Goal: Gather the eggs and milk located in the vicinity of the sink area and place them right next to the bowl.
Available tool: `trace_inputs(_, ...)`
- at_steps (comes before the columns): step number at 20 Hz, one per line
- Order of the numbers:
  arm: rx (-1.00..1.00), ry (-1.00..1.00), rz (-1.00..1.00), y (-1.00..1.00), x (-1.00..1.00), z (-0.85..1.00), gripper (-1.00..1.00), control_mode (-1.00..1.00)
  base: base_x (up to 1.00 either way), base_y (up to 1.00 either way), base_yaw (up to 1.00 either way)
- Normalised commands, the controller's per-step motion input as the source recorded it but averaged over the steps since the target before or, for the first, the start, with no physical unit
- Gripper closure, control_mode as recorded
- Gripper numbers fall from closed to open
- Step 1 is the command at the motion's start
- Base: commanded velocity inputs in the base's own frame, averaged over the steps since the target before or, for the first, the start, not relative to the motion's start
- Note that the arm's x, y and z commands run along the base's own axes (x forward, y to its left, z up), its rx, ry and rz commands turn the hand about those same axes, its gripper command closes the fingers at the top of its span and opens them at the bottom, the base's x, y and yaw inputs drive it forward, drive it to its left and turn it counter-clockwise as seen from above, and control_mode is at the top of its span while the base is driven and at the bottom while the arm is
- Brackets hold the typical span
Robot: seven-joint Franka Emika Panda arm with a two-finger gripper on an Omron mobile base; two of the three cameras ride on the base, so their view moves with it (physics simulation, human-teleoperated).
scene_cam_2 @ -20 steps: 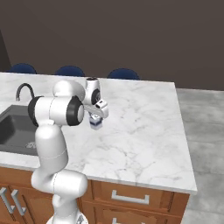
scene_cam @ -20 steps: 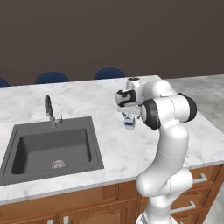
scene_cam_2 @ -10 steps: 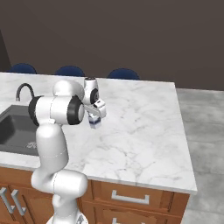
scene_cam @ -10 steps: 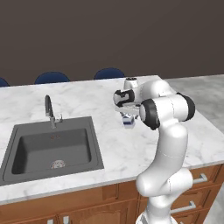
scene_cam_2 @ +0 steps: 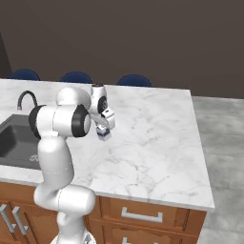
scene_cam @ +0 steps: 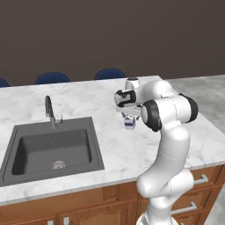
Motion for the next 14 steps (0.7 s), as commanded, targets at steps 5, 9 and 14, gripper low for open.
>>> trace_inputs(5, -0.05, 0.0, 0.0, 0.0, -0.03, -0.3, -1.0, -1.0, 0.0, 0.0, 0.0)
trace_inputs(9, -0.07, 0.0, 0.0, 0.0, 0.0, -0.32, -1.0, -1.0, 0.0, 0.0, 0.0)
trace_inputs(14, -0.02, 0.0, 0.0, 0.0, 0.0, -0.16, -1.0, -1.0, 0.0, 0.0, 0.0)
